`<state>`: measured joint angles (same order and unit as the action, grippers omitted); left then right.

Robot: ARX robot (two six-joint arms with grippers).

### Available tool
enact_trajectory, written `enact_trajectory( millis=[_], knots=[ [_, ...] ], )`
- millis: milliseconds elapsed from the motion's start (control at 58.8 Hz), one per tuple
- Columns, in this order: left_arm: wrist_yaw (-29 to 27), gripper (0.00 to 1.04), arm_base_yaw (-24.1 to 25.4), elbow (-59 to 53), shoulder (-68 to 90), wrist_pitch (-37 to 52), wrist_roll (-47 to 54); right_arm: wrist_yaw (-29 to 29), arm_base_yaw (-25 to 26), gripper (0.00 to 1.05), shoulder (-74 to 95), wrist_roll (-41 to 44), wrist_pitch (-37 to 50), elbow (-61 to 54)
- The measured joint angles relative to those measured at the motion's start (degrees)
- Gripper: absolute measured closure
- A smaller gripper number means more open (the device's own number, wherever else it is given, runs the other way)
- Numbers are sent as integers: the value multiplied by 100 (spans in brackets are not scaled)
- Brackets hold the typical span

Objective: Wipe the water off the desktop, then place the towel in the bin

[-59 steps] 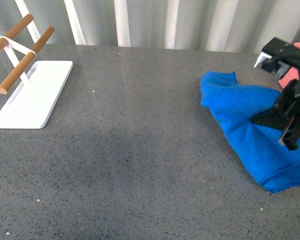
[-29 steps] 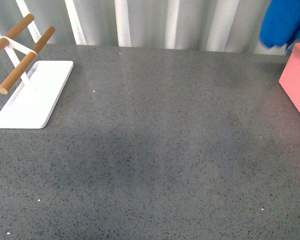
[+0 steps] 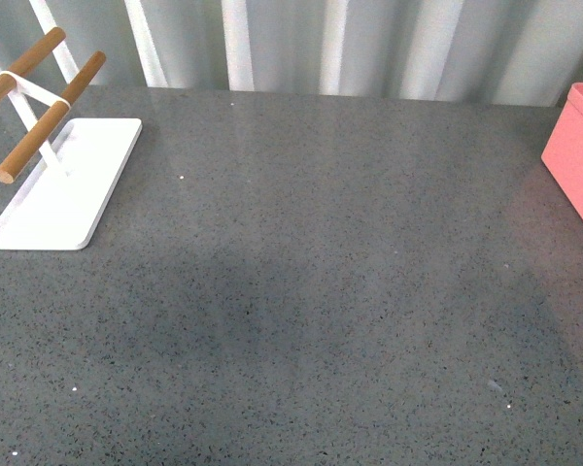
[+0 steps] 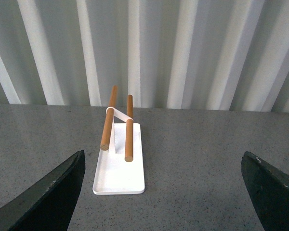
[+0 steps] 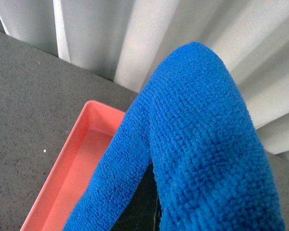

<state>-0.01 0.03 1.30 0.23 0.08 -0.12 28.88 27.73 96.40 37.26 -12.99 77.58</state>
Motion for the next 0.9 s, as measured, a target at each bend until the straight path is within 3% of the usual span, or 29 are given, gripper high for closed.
enact_trajectory(
  millis=[255,340,425,561,901],
  knots=[
    [0,7,0,0,0,0,-2,-317,48,101,496,33,122,-210],
    [0,7,0,0,0,0,0,-715,35,101,927,37,203,-223],
    [0,7,0,0,0,0,0,-1521,26,101,1512,-2,413,-181],
    [2,7,0,0,0,0,0,-2144,-44,80,2063,7,308,-133],
    [-2,7,0,0,0,0,0,-2146,-345,26,2085,2,179,-4]
  ],
)
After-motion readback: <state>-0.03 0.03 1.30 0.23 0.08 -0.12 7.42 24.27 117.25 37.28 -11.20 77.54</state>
